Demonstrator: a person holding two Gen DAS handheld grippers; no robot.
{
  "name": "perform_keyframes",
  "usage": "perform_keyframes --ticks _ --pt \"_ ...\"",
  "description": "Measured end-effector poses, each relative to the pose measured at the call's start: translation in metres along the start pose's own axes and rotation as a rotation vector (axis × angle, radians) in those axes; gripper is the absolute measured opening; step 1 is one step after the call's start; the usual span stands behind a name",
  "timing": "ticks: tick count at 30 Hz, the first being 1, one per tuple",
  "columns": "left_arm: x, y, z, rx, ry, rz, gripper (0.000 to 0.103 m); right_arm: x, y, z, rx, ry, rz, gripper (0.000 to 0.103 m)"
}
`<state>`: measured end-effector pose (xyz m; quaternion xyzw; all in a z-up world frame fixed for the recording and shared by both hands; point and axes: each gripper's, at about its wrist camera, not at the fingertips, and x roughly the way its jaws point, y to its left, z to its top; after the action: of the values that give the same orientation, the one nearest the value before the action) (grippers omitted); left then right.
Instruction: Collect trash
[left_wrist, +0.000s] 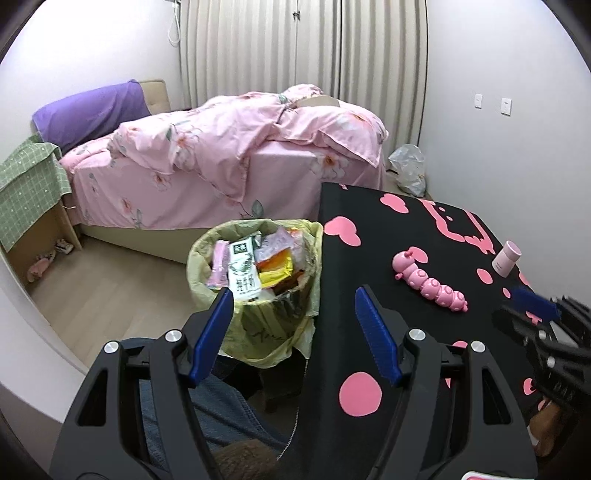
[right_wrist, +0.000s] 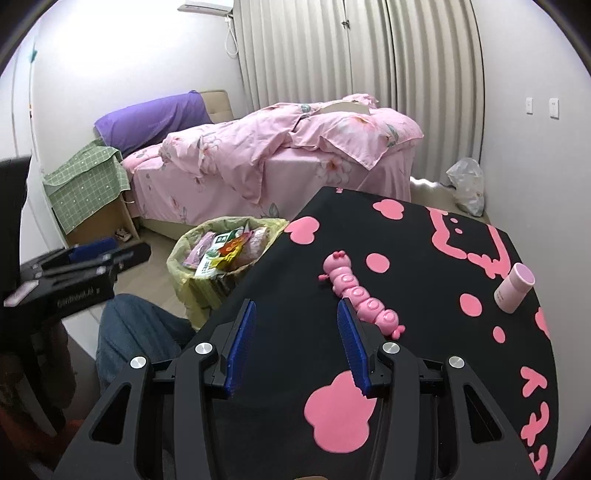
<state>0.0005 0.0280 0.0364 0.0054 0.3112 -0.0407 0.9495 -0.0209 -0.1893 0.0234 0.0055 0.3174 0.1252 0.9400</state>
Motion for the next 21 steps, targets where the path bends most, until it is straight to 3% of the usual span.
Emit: perform_keyframes --ticks 21 --pt "-0.022 -0.004 0.0 0.016 -0.027 0.011 0.065 -0.016 0.001 -0.003 0.002 -0.03 0.001 0.045"
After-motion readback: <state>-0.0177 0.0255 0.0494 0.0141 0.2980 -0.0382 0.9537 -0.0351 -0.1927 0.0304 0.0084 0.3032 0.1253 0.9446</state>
